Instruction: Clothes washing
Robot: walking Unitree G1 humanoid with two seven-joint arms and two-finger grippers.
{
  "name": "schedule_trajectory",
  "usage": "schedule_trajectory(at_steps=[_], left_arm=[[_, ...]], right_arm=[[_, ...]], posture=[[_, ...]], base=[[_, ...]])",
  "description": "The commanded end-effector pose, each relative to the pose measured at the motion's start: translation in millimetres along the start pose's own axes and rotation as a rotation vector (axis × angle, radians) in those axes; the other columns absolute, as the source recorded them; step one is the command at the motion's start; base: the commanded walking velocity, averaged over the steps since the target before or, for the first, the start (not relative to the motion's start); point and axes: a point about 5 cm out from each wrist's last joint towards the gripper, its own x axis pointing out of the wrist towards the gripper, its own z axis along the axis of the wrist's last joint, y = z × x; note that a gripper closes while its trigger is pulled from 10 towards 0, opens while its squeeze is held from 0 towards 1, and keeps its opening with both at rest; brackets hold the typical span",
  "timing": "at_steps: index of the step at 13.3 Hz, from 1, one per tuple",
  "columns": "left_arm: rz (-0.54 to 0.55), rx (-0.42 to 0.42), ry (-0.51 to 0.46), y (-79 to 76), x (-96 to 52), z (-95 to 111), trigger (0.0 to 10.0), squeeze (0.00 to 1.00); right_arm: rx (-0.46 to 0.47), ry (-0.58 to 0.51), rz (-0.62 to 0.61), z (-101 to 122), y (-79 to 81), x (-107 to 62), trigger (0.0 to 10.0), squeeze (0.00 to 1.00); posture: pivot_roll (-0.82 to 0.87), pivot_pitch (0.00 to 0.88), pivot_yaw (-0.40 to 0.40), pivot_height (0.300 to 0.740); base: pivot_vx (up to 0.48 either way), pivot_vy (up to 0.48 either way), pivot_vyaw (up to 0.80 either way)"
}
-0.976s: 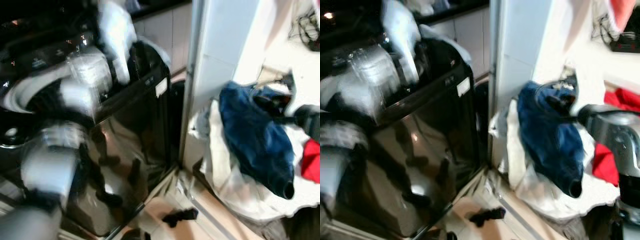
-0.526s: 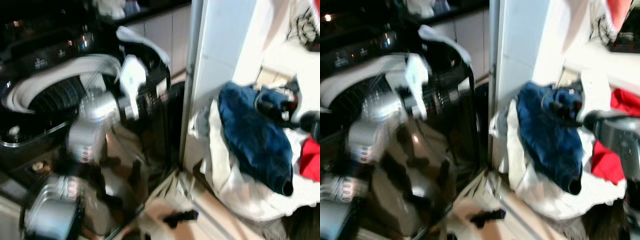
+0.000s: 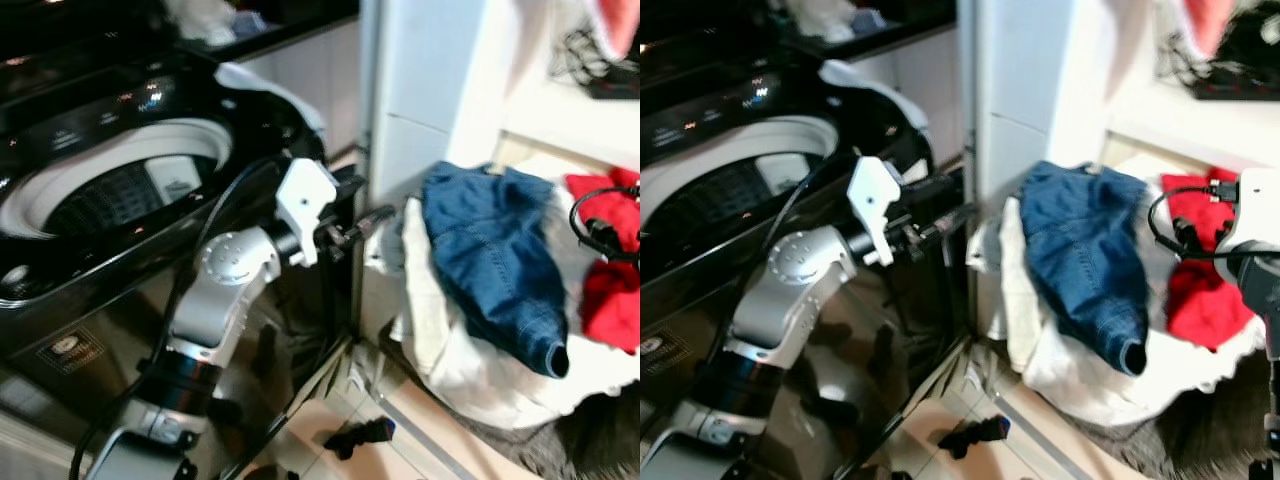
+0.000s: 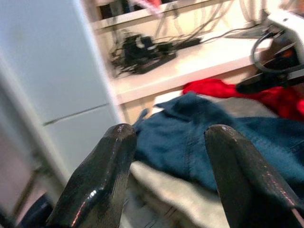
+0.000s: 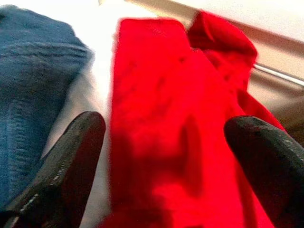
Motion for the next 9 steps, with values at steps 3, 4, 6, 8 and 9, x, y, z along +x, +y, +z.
schedule_trajectory(at_steps=[3, 4, 6, 8, 9], left_arm=[[0.026, 0.032, 0.065, -2.5, -4.5, -10, 10.0, 0.00], [0.034, 0.032, 0.072, -2.5, -5.5, -11, 10.0, 0.00], [0.035, 0.036, 0.082, -1.9, -7.6, -11, 10.0, 0.00], [-0.016, 0.011, 0.069, -7.6, -9.7, -9, 10.0, 0.00], [-0.038, 0.002, 0.068, -10.4, -10.4, -9, 10.0, 0.00]], right_arm=[[0.044, 0.021, -0.012, -14, -10.5, 12.9, 10.0, 0.00], [0.051, 0.063, 0.031, -24, -7.1, 17.4, 10.0, 0.00], [0.065, 0.113, 0.079, -37, 0.4, 21.4, 10.0, 0.00], [0.136, 0.102, 0.090, -39, 1.9, 24.5, 0.0, 0.00], [0.135, 0.100, 0.093, -39, 1.4, 25.3, 0.0, 0.00]], posture=[[-0.10, 0.000, 0.103, 0.740], [-0.10, 0.000, 0.101, 0.740], [-0.09, 0.000, 0.094, 0.740], [-0.09, 0.000, 0.092, 0.740], [-0.09, 0.000, 0.092, 0.740]], base=[[0.000, 0.000, 0.00], [0.000, 0.000, 0.00], [0.000, 0.000, 0.00], [0.000, 0.000, 0.00], [0.000, 0.000, 0.00]])
